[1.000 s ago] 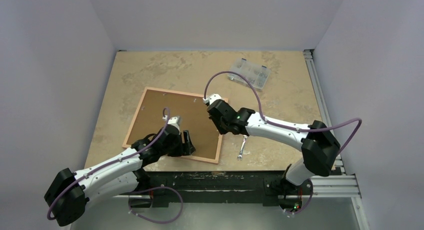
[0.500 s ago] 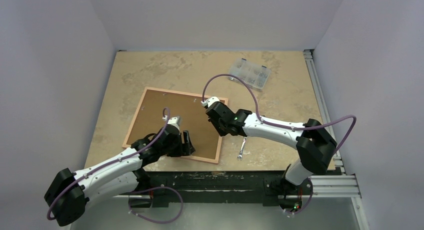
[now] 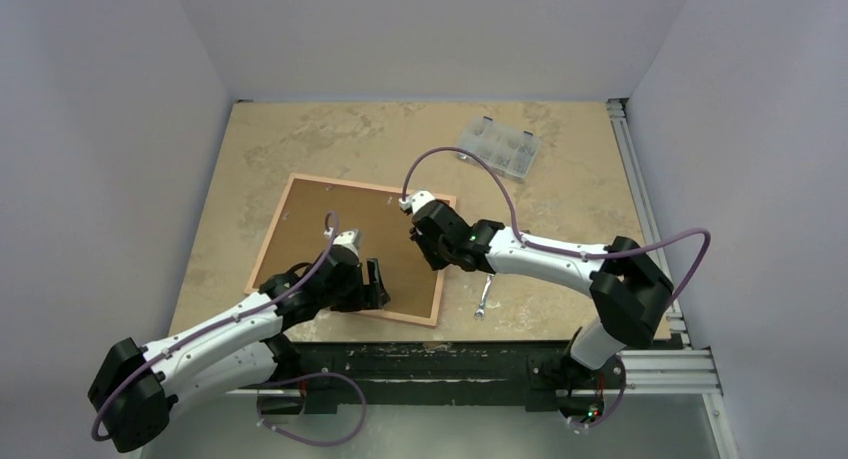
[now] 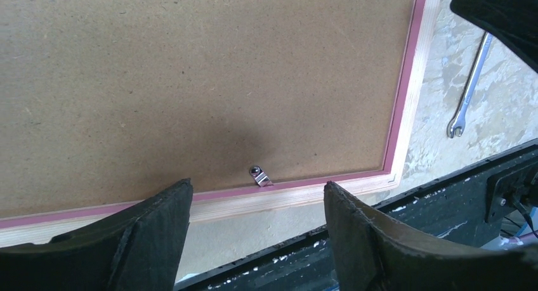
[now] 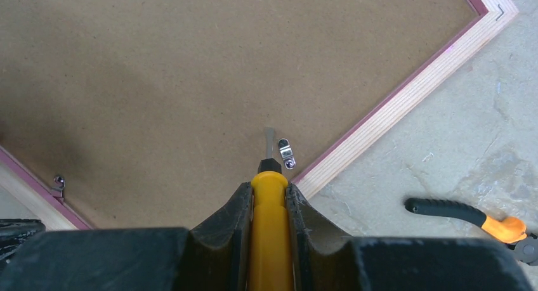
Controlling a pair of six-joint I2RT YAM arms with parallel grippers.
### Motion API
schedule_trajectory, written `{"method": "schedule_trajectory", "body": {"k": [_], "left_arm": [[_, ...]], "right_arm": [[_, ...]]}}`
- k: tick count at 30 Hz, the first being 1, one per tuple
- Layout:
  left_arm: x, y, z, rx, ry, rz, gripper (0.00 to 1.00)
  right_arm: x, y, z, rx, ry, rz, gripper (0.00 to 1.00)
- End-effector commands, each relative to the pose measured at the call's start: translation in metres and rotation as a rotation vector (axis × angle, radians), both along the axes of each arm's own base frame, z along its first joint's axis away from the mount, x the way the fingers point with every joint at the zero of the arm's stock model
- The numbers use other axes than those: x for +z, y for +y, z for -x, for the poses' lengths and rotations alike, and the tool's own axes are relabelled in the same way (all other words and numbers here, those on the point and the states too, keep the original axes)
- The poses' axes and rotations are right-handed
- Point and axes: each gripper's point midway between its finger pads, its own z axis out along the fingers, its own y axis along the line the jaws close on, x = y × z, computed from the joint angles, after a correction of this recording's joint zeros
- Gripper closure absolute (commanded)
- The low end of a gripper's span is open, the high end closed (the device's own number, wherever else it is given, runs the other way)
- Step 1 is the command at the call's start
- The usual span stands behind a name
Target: Take the photo out of the frame
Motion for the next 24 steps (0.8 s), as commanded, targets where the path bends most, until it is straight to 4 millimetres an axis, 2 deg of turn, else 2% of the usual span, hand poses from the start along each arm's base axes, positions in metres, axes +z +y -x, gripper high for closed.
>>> {"method": "schedule_trajectory", "body": {"k": [1, 7, 11, 14, 18, 20, 24], "left_arm": [[0.023, 0.002, -0.008, -0.004, -0.061, -0.004, 0.25], [0.032, 0.007, -0.009, -0.03, -0.086, -0.033, 0.24], [0.041, -0.003, -0.005, -0.128, -0.108, -0.026, 0.19], [0.053, -0.017, 0.002, -0.251, -0.164, -0.043, 0.15], [0.058, -0.032, 0.009, -0.42, -0.268, -0.181, 0.12], [0.058, -0.041, 0.011, -0.506, -0.336, -0.279, 0.1], [0.042, -0.067, 0.018, -0.702, -0.408, -0.446, 0.1]], "right_arm": [[0.026, 0.009, -0.008, 0.013, -0.055, -0.051, 1.0], [0.046, -0.006, -0.013, -0.006, -0.119, -0.017, 1.0], [0.066, -0.012, -0.007, -0.007, -0.145, -0.071, 1.0], [0.081, -0.019, 0.0, -0.012, -0.166, -0.127, 1.0], [0.097, -0.034, 0.013, -0.016, -0.197, -0.2, 1.0], [0.103, -0.044, 0.019, -0.028, -0.214, -0.227, 1.0], [0.113, -0.067, 0.033, -0.05, -0.24, -0.277, 1.0]]}}
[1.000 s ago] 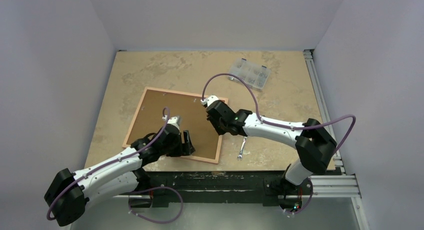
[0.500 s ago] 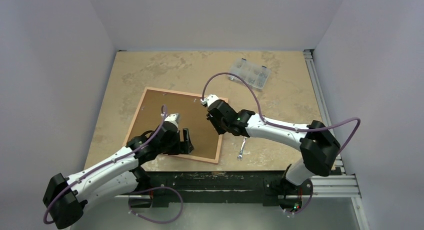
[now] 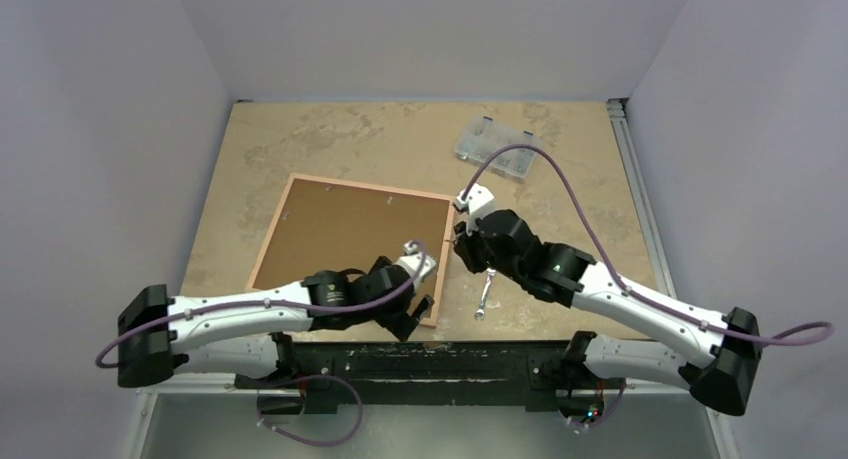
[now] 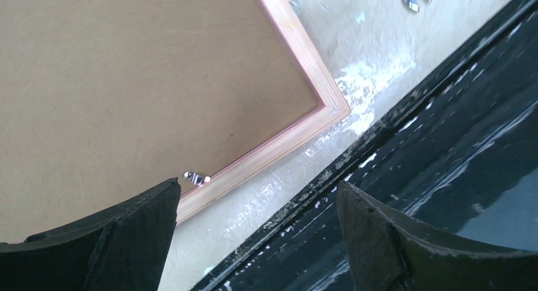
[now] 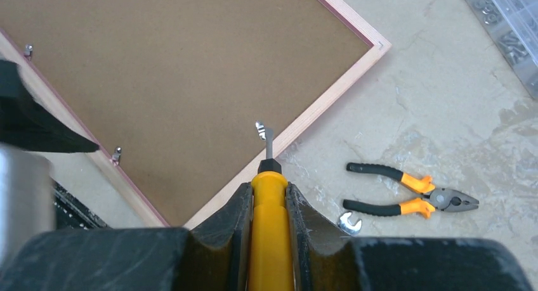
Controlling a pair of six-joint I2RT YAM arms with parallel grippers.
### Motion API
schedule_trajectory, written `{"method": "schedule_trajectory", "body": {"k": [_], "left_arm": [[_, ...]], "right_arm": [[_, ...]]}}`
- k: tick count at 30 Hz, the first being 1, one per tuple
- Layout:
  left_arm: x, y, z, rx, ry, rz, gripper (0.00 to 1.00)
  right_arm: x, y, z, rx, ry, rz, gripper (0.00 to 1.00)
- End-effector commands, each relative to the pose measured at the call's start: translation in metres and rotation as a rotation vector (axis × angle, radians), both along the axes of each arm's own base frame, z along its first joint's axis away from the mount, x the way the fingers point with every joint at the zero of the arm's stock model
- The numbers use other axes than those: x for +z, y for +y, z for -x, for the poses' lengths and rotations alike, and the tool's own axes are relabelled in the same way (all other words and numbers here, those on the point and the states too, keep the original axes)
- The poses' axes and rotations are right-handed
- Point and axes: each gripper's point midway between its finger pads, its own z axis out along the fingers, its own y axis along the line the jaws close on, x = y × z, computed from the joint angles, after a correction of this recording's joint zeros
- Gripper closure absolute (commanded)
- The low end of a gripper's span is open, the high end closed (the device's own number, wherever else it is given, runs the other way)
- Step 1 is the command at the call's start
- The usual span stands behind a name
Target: Take the photo out of the frame
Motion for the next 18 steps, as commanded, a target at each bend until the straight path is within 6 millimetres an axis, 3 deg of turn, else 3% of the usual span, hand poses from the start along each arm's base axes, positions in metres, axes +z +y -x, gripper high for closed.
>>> {"method": "schedule_trajectory", "body": {"k": [1, 6, 10, 18], "left_arm": [[-0.004, -0.022, -0.01, -0.181, -0.18, -0.182, 0.1], [-0.021, -0.054, -0.007, -0.291, -0.187, -0.236, 0.14], [-0.036, -0.071, -0.002, -0.346, -0.139, -0.261, 0.22], [-0.067, -0.062, -0.009, -0.222, -0.101, -0.371, 0.35]], "right_arm": [[0.013, -0.021, 0.01, -0.04, -0.033, -0.07, 1.0], [0.016, -0.049, 0.025, -0.083, -0.05, -0.112, 1.0], [0.031, -0.059, 0.035, -0.087, -0.078, -0.206, 1.0], [0.043, -0.07, 0.037, -0.111, -0.126, -0.265, 1.0]]}}
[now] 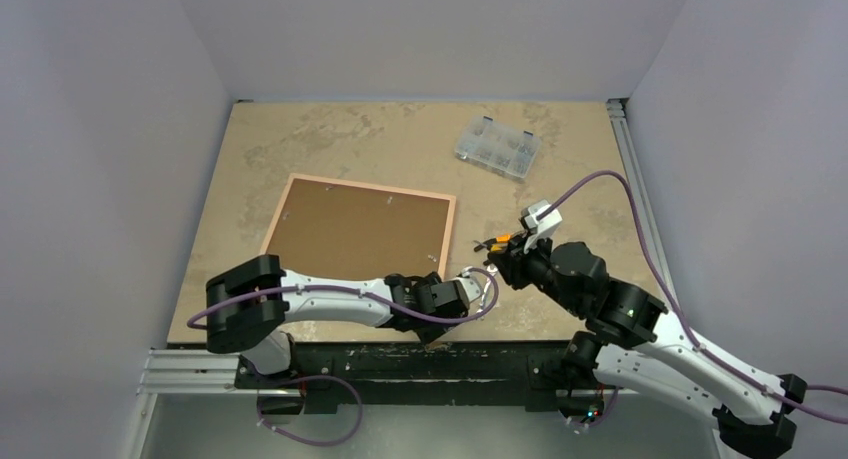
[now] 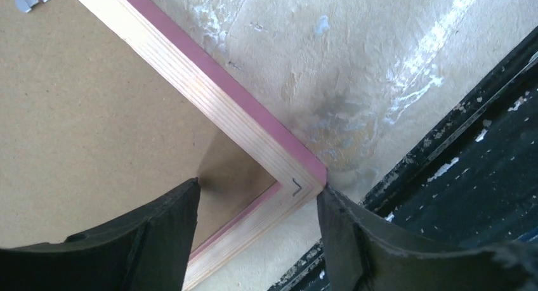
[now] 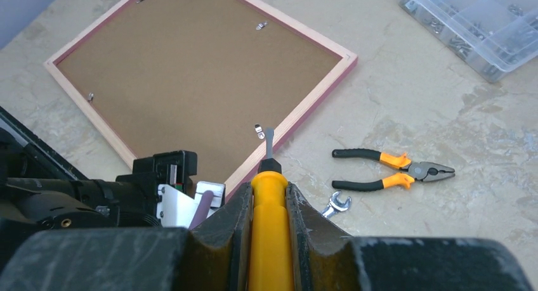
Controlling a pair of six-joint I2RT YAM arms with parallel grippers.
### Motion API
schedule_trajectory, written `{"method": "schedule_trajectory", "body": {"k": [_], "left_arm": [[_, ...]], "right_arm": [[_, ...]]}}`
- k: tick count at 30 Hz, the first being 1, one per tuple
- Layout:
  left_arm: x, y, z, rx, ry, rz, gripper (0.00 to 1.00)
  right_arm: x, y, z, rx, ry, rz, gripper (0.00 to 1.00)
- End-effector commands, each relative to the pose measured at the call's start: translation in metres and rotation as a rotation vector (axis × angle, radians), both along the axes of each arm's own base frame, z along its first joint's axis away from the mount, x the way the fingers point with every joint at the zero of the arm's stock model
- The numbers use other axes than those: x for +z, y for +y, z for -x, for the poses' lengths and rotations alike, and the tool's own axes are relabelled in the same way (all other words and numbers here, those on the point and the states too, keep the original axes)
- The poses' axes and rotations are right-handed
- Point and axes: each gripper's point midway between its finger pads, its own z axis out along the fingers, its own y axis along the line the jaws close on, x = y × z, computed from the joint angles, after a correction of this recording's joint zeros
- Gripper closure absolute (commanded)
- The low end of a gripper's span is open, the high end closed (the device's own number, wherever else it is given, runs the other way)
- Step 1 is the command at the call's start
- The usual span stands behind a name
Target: Take the photo out of the frame
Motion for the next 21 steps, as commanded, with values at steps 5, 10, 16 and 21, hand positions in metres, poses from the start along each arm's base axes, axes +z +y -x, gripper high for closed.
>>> {"method": "schedule_trajectory", "body": {"k": [5, 10, 16, 21], "left_arm": [[-0.014, 0.01, -0.015, 0.17, -0.069, -0.058, 0.56], [-0.023, 0.013, -0.021, 0.227, -0.056, -0.072, 0.69], [-0.013, 0.014, -0.054, 0.36, -0.045, 0.015, 0.85], [0.008, 0.006, -0.089, 0.472, -0.01, 0.14, 0.89]], "right_arm": [[0.006, -0.01, -0.006, -0.069, -0.039, -0.044, 1.0], [0.016, -0.028, -0.009, -0.148, -0.078, -0.08, 1.0], [0.026, -0.058, -0.012, -0.281, -0.122, -0.132, 1.0], [0.028, -0.073, -0.015, -0.362, -0.137, -0.158, 1.0]]}}
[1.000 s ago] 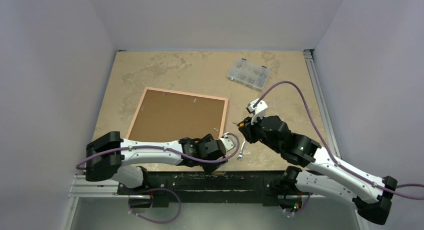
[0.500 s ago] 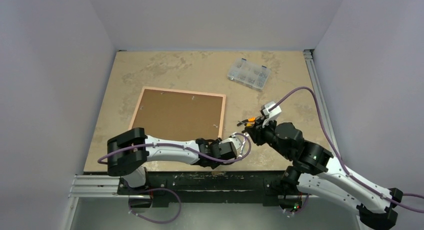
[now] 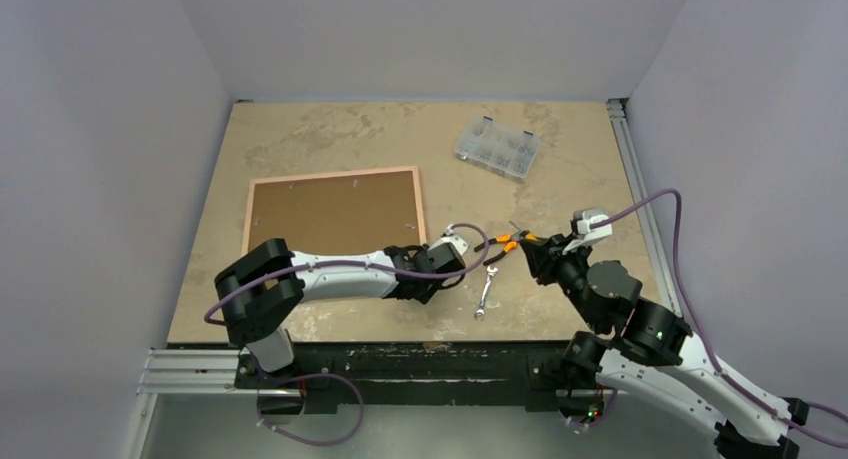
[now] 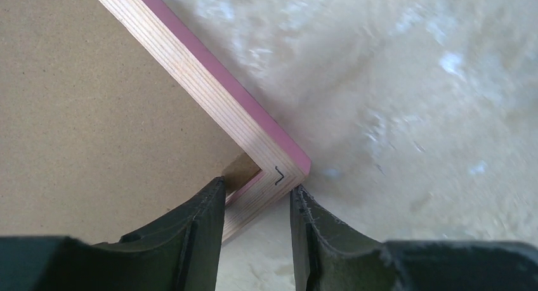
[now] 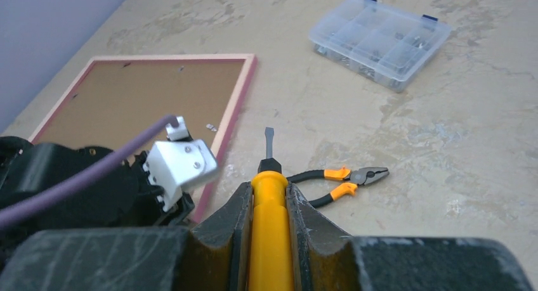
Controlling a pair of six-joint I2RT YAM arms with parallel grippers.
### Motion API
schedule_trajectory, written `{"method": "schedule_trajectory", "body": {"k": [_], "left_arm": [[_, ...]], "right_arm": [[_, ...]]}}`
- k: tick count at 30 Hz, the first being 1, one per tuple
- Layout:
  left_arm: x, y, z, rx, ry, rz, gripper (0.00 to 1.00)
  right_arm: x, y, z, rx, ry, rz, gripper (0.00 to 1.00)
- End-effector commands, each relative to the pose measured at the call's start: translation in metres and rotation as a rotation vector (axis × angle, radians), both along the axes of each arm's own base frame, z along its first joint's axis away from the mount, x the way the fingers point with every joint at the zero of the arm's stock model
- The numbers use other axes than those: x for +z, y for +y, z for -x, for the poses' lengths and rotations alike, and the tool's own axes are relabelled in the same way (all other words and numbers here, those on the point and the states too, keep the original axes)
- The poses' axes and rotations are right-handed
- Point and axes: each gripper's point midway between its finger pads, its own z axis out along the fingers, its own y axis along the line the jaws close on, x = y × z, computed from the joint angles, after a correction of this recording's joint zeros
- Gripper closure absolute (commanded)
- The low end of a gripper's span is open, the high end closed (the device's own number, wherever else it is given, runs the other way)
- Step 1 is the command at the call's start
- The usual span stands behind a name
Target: Take the photo out of the frame
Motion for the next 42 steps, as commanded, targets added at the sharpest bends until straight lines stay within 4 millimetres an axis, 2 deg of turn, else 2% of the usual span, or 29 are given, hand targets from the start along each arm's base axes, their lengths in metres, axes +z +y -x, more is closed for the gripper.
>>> {"method": "schedule_trajectory", "body": {"k": [1, 5, 8, 12, 15, 19, 22, 25, 31, 34, 37, 40, 42], "left_arm": [[0.013, -0.005, -0.029, 0.191, 0.043, 0.136, 0.9], [0.029, -0.019, -0.06, 0.303, 0.057, 0.189, 0.98], [0.037, -0.033, -0.08, 0.38, 0.097, 0.263, 0.98], [0.05, -0.056, -0.105, 0.446, 0.192, 0.452, 0.96], [0.061, -0.066, -0.117, 0.448, 0.255, 0.56, 0.87], [0.082, -0.066, -0.119, 0.397, 0.266, 0.628, 0.62], [0.101, -0.048, -0.114, 0.353, 0.209, 0.63, 0.46], [0.118, -0.021, -0.103, 0.29, 0.126, 0.606, 0.35], [0.133, 0.055, -0.066, 0.203, -0.038, 0.467, 0.24], [0.13, 0.098, -0.053, 0.283, -0.09, 0.403, 0.2], [0.131, 0.13, -0.052, 0.396, -0.124, 0.416, 0.19], [0.134, 0.152, -0.057, 0.524, -0.137, 0.473, 0.17], [0.138, 0.156, -0.062, 0.566, -0.131, 0.529, 0.17]], "right_arm": [[0.0, -0.018, -0.007, -0.118, -0.005, -0.027, 1.0], [-0.003, -0.017, -0.009, -0.129, 0.01, -0.012, 1.0], [-0.006, -0.013, -0.009, -0.114, 0.02, 0.003, 1.0], [-0.007, -0.01, -0.009, -0.101, 0.03, 0.015, 1.0], [-0.009, -0.008, -0.009, -0.094, 0.034, 0.019, 1.0], [-0.011, -0.004, -0.01, -0.082, 0.043, 0.033, 1.0], [-0.014, -0.002, -0.011, -0.077, 0.049, 0.042, 1.0], [-0.016, 0.001, -0.011, -0.069, 0.053, 0.054, 1.0], [-0.018, 0.006, -0.012, -0.053, 0.057, 0.067, 1.0], [-0.019, 0.008, -0.013, -0.045, 0.059, 0.073, 1.0], [-0.021, 0.011, -0.013, -0.036, 0.063, 0.08, 1.0], [-0.024, 0.014, -0.014, -0.028, 0.069, 0.091, 1.0], [-0.024, 0.015, -0.014, -0.025, 0.072, 0.094, 1.0]]}}
